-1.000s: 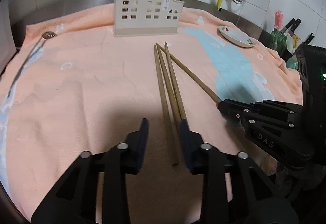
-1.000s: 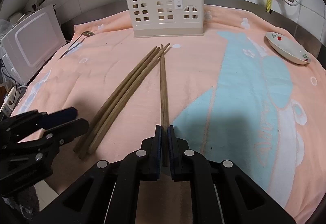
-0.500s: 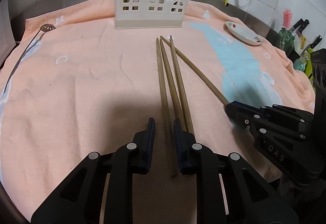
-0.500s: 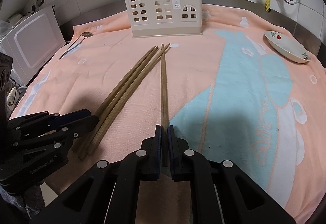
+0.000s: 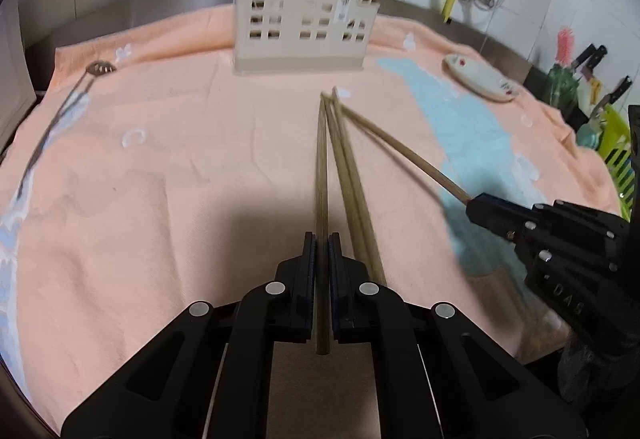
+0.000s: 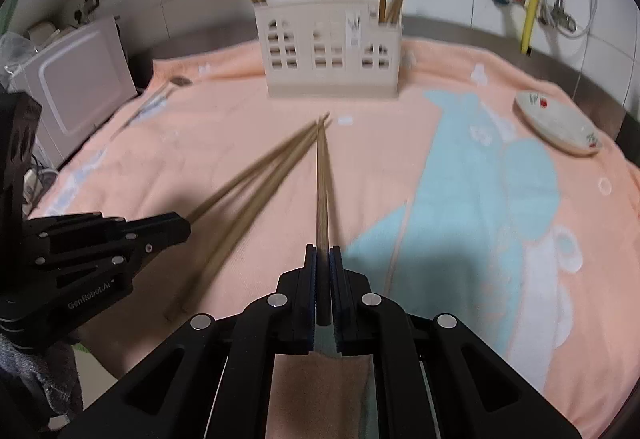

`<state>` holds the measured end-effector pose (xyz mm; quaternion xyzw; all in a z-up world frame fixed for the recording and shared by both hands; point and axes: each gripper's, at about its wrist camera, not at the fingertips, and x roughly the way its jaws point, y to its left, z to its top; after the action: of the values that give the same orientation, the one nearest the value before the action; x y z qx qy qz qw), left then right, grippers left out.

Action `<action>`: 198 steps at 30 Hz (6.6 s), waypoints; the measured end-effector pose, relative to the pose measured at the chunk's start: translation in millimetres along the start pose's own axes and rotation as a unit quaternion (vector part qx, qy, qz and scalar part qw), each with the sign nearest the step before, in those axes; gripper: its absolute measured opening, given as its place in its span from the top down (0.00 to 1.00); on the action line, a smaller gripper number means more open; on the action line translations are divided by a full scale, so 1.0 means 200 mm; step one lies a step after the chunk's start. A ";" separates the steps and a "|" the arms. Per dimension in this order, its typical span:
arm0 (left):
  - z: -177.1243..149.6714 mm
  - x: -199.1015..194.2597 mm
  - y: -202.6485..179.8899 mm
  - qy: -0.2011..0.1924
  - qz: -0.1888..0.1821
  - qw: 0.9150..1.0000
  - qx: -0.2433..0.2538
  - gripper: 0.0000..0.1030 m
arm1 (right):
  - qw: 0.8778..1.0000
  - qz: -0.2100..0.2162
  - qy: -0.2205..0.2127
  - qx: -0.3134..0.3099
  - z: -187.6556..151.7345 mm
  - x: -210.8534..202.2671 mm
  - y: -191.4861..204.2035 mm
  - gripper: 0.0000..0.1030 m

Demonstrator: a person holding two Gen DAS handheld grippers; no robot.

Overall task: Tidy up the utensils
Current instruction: 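Close the left gripper on a chopstick while the right gripper grasps another, then lift the left gripper's chopstick upright while the right gripper lifts its chopstick, then carry both chopsticks over the white caddy and lower them in, then open the left gripper while the right gripper opens, releasing chopsticks, then move both open grippers back to the last two loose chopsticks, then close the right gripper on a chopstick while the left gripper grasps the other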

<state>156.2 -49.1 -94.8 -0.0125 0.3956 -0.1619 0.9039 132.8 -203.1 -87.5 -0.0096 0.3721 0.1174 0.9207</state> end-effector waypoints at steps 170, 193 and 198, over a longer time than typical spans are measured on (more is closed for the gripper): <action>0.18 -0.51 0.54 -0.141 0.086 0.982 -0.089 0.09 | 0.998 -0.049 0.044 0.014 -0.05 0.17 0.30 0.45; 0.09 -0.42 0.49 -0.107 0.081 0.987 -0.090 0.09 | 0.999 -0.048 0.018 0.018 -0.08 0.13 0.16 0.87; 0.05 -0.41 0.48 -0.102 0.079 0.988 -0.090 0.09 | 1.000 -0.019 0.008 0.018 -0.09 0.11 0.15 0.92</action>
<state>138.8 66.2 -44.3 -0.0790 0.3145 -0.0521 0.9445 129.2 -172.1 -114.0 -0.0015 0.3815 0.0932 0.9196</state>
